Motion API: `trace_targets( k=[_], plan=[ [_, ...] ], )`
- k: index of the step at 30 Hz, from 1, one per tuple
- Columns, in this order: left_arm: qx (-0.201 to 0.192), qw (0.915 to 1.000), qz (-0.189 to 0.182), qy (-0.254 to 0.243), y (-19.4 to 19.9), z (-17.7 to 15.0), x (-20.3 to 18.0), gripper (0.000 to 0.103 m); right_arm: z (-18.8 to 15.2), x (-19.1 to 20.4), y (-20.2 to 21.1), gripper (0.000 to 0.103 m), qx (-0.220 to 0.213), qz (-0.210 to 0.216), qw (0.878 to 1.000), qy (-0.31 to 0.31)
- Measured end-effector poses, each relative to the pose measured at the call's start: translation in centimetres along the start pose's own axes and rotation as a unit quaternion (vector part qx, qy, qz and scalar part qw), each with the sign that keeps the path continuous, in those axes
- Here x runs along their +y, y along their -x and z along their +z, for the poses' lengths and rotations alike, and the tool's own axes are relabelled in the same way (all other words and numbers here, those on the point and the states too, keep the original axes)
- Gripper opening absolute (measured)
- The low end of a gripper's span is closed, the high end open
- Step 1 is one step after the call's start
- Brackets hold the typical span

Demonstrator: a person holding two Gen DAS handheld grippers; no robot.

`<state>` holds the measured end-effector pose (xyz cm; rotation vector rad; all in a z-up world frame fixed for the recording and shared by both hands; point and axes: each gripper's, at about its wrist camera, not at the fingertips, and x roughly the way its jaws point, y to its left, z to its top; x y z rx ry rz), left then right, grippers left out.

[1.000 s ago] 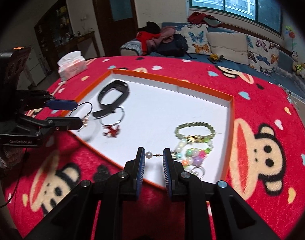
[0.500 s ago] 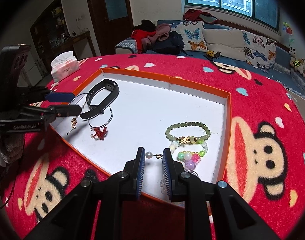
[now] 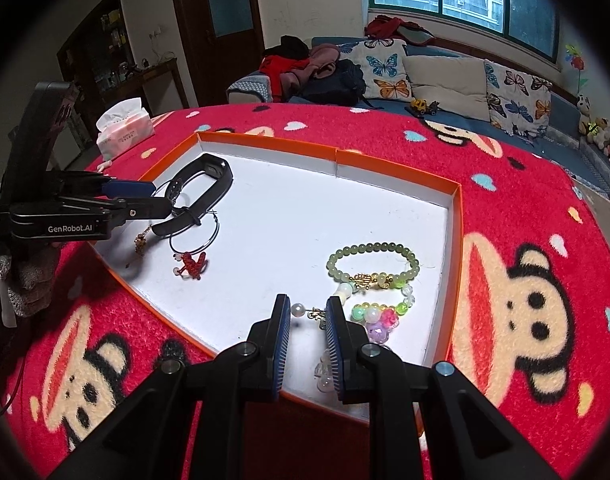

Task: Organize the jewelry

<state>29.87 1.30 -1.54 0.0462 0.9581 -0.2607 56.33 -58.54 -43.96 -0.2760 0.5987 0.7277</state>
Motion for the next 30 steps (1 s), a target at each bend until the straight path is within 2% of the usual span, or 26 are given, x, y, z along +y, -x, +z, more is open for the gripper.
trace_targets(
  k=[15, 21, 23, 30],
  plan=[
    [0.008, 0.9999, 0.012, -0.004, -0.3, -0.1, -0.6, 0.053, -0.1, -0.2, -0.1, 0.023, 0.004, -0.007, 1.000, -0.005],
    [-0.008, 0.9995, 0.030, -0.009, 1.6, -0.3, -1.5, 0.053, 0.0, -0.1, 0.8, 0.024, -0.003, -0.010, 1.000, -0.011],
    [-0.016, 0.9993, 0.032, -0.006, 2.5, -0.5, -1.7, 0.056, -0.1, 0.1, 1.2, 0.025, -0.006, -0.012, 1.000, -0.012],
    [-0.045, 0.9977, 0.050, -0.002, 5.6, -2.1, -2.7, 0.057, -0.7, 0.8, 2.5, 0.034, -0.013, -0.014, 1.000, -0.018]
  ],
)
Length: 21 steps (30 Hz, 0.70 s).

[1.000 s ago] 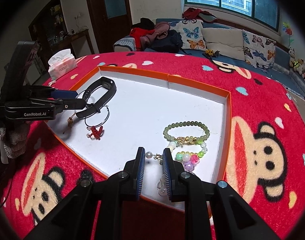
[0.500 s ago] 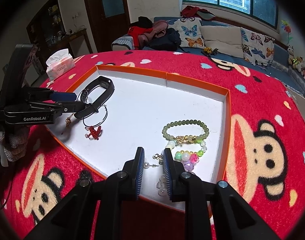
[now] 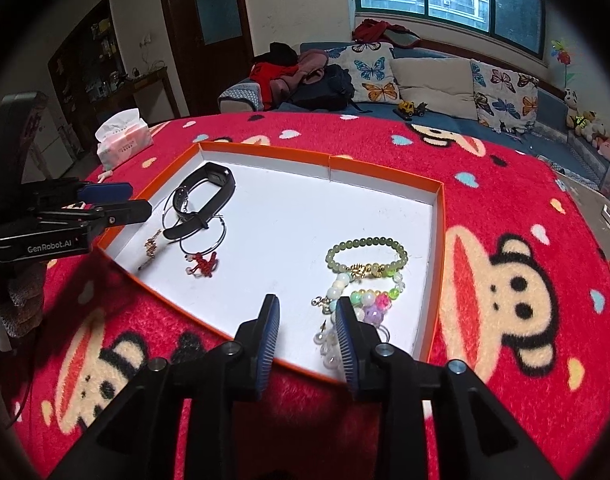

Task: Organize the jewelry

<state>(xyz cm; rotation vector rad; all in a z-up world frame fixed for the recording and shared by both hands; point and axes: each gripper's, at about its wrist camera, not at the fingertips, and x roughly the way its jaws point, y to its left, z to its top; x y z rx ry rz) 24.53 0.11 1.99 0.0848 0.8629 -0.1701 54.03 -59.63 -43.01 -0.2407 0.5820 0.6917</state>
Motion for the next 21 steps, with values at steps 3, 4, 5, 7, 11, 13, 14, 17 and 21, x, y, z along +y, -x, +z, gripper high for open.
trace_targets(
  k=[3, 4, 5, 7, 11, 13, 14, 17, 21],
  plan=[
    [-0.003, 1.0000, 0.006, 0.007, 1.1, -0.9, -0.3, 0.057, -0.2, 0.4, 0.6, 0.035, -0.005, 0.000, 1.000, -0.003],
    [-0.006, 0.9999, 0.007, 0.009, 1.3, -1.2, -0.4, 0.057, -0.2, 0.6, 0.8, 0.035, -0.006, -0.001, 1.000, -0.003],
    [-0.013, 0.9998, 0.007, 0.011, 1.8, -1.7, -0.5, 0.057, -0.2, 0.7, 0.9, 0.036, -0.008, -0.001, 1.000, -0.003],
    [-0.030, 0.9995, 0.004, 0.011, 2.6, -2.5, -0.7, 0.057, -0.4, 1.1, 1.2, 0.036, -0.011, -0.002, 1.000, -0.005],
    [-0.034, 0.9994, 0.007, 0.009, 3.8, -4.1, -1.4, 0.057, -1.1, 1.7, 1.8, 0.037, -0.017, -0.006, 1.000, -0.010],
    [-0.028, 0.9995, 0.008, 0.012, 4.3, -4.8, -1.6, 0.057, -1.5, 1.9, 2.0, 0.037, -0.018, -0.004, 1.000, -0.016],
    [-0.026, 0.9995, 0.010, 0.015, 4.7, -5.1, -1.7, 0.057, -1.8, 2.0, 2.2, 0.037, -0.019, -0.004, 1.000, -0.019],
    [-0.029, 0.9990, 0.022, 0.027, 5.7, -6.2, -1.8, 0.057, -2.4, 2.4, 2.6, 0.038, -0.023, -0.009, 0.999, -0.022],
    [-0.023, 0.9983, 0.036, 0.039, 6.7, -7.5, -1.7, 0.057, -3.1, 3.0, 3.2, 0.038, -0.029, -0.018, 0.999, -0.018]
  ],
)
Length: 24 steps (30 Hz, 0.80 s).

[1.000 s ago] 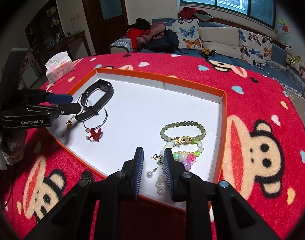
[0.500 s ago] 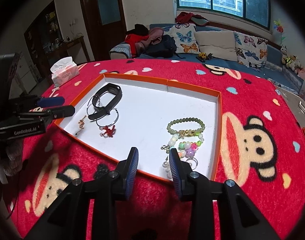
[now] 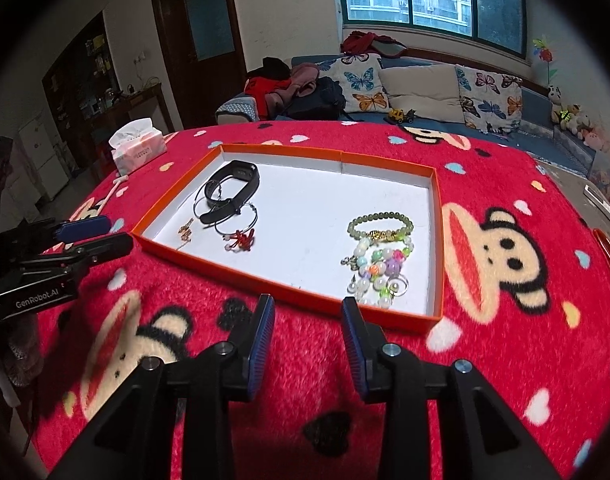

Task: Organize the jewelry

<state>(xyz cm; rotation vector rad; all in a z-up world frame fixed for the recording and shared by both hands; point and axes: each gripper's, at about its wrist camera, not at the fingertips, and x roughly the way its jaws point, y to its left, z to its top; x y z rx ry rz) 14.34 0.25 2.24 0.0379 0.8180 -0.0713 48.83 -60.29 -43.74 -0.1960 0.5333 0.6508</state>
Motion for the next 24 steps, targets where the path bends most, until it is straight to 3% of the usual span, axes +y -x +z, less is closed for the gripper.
trace_targets(
  k=[7, 16, 24],
  plan=[
    [-0.008, 0.9995, 0.024, 0.018, 1.3, -1.8, 0.4, 0.057, -1.2, 0.8, 0.7, 0.038, -0.017, -0.008, 1.000, -0.006],
    [-0.045, 0.9948, 0.092, 0.005, 1.3, -3.9, -0.1, 0.057, -2.8, 1.5, 0.6, 0.038, -0.041, -0.038, 0.998, -0.024],
    [-0.074, 0.9902, 0.115, 0.030, 1.1, -5.3, 0.1, 0.058, -3.4, 1.5, 0.9, 0.038, -0.060, -0.063, 0.996, -0.032]
  ],
)
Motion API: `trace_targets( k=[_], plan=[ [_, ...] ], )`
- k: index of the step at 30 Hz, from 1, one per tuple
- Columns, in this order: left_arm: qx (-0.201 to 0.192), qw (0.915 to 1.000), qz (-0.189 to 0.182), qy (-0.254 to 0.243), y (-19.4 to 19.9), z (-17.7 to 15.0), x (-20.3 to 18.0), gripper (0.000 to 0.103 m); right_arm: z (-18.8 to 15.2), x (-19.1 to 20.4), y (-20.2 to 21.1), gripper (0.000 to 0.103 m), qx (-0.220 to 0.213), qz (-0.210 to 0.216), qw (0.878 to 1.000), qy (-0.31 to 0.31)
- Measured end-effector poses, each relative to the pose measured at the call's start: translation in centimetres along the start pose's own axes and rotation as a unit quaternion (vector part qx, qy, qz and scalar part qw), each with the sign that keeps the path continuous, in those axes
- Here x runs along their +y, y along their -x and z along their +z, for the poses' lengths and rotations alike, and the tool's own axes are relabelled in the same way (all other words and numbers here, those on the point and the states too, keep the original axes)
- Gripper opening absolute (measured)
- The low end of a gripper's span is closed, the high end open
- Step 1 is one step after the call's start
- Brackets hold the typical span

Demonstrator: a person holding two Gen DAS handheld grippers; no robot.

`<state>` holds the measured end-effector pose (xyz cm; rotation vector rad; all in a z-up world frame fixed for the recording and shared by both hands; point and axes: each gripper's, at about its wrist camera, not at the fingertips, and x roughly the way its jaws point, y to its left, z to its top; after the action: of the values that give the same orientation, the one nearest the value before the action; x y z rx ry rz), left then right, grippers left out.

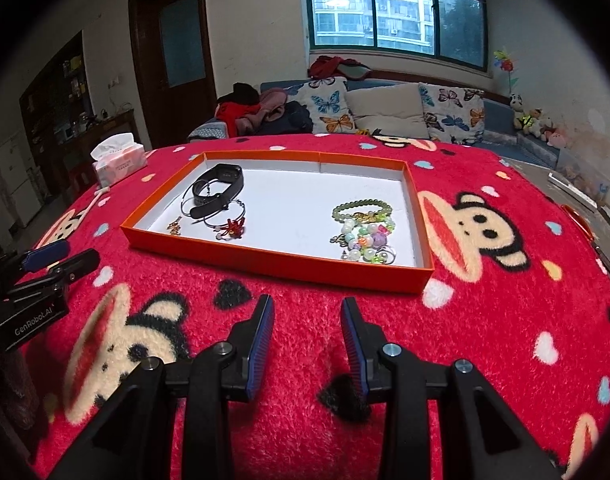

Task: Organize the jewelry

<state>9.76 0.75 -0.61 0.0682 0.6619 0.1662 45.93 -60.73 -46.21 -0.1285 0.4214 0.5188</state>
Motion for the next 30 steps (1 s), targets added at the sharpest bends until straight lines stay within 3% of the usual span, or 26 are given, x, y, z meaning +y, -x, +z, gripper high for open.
trace_targets(
  k=[30],
  plan=[
    [-0.011, 0.9999, -0.009, -0.003, 0.54, -0.81, -0.28, 0.060, -0.34, -0.11, 0.83, 0.038, -0.026, -0.036, 0.999, -0.004]
  ],
)
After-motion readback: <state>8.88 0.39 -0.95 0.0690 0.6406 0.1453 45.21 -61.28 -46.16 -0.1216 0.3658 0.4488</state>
